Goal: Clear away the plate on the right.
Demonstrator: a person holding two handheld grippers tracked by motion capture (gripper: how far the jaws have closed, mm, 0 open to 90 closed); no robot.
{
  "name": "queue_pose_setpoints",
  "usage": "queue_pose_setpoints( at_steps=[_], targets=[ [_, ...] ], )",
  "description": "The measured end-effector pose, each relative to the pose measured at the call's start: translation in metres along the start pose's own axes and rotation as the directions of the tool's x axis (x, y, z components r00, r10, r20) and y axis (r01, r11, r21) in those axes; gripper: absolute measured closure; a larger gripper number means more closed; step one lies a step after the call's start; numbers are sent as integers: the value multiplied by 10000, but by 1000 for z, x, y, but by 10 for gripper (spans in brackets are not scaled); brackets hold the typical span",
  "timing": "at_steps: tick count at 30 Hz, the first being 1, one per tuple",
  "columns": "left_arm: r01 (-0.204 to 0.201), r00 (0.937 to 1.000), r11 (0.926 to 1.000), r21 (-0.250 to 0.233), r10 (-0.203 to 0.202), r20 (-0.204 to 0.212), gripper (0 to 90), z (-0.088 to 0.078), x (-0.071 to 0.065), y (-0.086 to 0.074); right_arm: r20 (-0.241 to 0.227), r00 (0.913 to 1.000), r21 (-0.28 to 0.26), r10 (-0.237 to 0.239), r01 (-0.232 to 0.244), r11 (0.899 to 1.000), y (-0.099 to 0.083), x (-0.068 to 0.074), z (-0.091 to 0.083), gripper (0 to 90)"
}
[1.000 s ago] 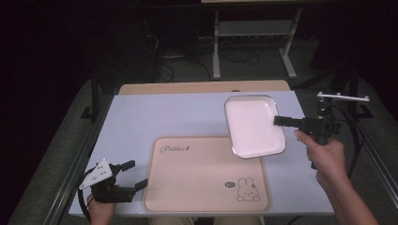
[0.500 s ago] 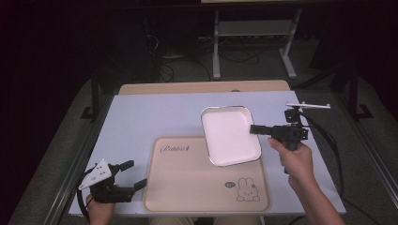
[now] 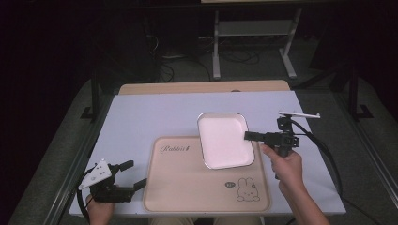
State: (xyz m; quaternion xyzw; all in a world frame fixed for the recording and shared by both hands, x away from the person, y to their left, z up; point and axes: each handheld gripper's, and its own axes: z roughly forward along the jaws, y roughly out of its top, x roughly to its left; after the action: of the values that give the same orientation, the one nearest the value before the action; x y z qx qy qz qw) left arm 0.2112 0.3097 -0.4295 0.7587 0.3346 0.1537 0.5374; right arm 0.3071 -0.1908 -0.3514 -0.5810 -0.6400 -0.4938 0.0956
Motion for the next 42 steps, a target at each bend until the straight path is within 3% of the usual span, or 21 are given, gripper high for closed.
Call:
queue_pose_setpoints(
  at_steps=[19, 27, 42],
  targets=[
    [41, 10000, 10000, -69, -41, 47, 140, 0, 0, 0, 368, 9993, 229, 108, -117, 9997, -21, 1, 29, 882],
    [54, 10000, 10000, -73, -54, 49, 140, 0, 0, 0, 589, 9956, 285, 723, -740, 9968, -37, -17, 39, 882],
    [16, 10000, 9999, -104, -15, 72, 140, -1, 0, 0, 891, 9920, 246, 895, -920, 9955, -46, -28, 44, 881]
  ],
)
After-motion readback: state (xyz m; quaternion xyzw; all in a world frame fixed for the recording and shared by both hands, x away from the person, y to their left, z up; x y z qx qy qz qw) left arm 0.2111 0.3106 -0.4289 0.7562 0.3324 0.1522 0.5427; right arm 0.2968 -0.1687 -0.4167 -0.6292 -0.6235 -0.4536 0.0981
